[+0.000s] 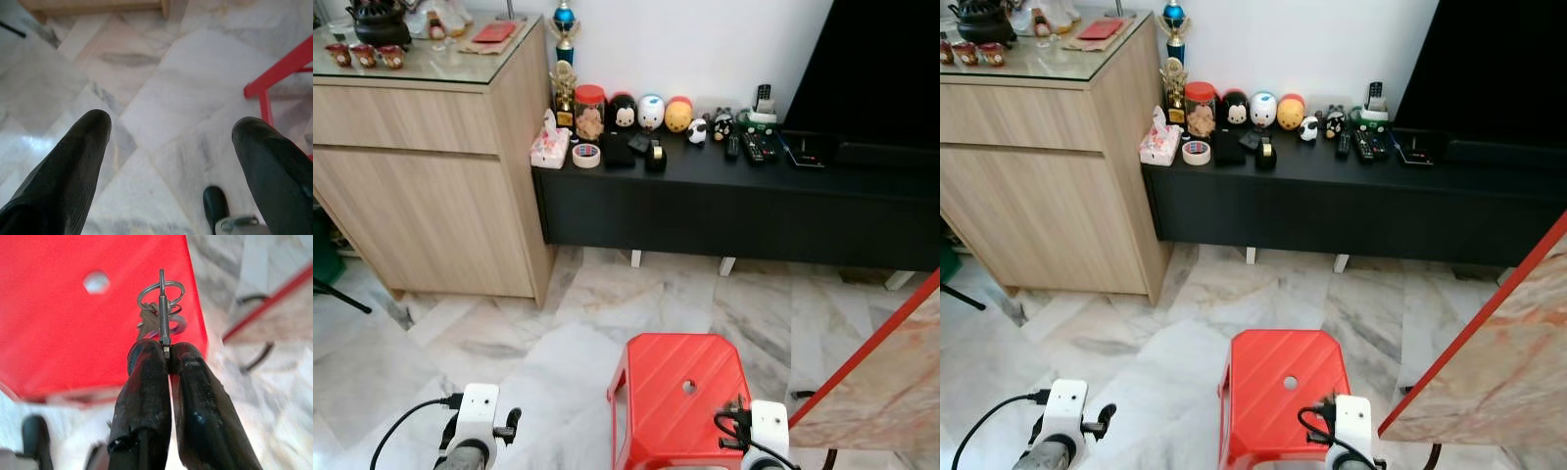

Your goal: Hang keys on a hook

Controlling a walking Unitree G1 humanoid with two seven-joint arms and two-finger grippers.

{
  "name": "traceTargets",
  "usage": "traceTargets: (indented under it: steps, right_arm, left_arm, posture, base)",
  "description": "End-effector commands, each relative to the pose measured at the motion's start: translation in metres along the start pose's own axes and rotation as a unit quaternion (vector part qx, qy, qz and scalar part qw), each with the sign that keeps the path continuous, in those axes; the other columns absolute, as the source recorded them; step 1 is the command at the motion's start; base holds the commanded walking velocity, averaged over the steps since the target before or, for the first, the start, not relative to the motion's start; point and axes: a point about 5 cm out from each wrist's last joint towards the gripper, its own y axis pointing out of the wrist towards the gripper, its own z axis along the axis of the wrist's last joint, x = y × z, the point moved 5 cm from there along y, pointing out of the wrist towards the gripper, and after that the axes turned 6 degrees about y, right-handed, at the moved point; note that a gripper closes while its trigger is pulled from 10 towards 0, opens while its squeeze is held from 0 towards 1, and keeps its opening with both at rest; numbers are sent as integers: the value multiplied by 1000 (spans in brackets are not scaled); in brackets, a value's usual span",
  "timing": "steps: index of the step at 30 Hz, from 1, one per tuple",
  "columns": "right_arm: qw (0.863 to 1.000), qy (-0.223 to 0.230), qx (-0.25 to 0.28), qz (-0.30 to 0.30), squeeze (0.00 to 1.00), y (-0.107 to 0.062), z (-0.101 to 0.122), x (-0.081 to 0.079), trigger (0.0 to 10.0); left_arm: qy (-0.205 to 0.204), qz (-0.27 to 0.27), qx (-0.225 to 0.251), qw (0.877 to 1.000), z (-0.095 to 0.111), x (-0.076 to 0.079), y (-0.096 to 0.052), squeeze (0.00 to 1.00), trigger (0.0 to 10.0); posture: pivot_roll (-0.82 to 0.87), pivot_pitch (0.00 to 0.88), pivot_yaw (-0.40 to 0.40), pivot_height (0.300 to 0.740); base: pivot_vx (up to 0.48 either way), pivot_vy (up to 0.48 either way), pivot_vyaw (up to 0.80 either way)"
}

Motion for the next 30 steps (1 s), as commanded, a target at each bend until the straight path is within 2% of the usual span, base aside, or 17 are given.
traceTargets:
  steps: [1,11,18,24,30]
  right_arm:
    - [1000,0,-11,-14,0,-2,-6,9,10000]
    - [999,1,-30,-19,0,-6,-20,12,10000]
    - [998,-1,-63,-26,0,-13,-40,20,10000]
    - [996,6,-85,-40,0,-19,-53,31,10000]
    - [995,9,-90,-43,0,-20,-56,34,10000]
  left_arm:
    - [-2,4,-22,1000,-12,-1,-3,0,10000]
    - [-12,12,-59,998,-34,-2,-10,0,10000]
    - [-6,-3,-80,997,-45,4,-14,0,10000]
    - [-7,0,-87,996,-50,3,-16,0,10000]
    - [-6,-1,-90,996,-52,3,-17,0,10000]
  posture:
    - [105,3,-82,740]
    - [104,20,-83,740]
    - [101,30,-81,740]
    - [100,39,-82,740]
    - [96,44,-82,740]
  base:
    - [0,0,0]
    - [0,0,0]
    - [0,0,0]
    - [0,0,0]
    - [0,0,0]
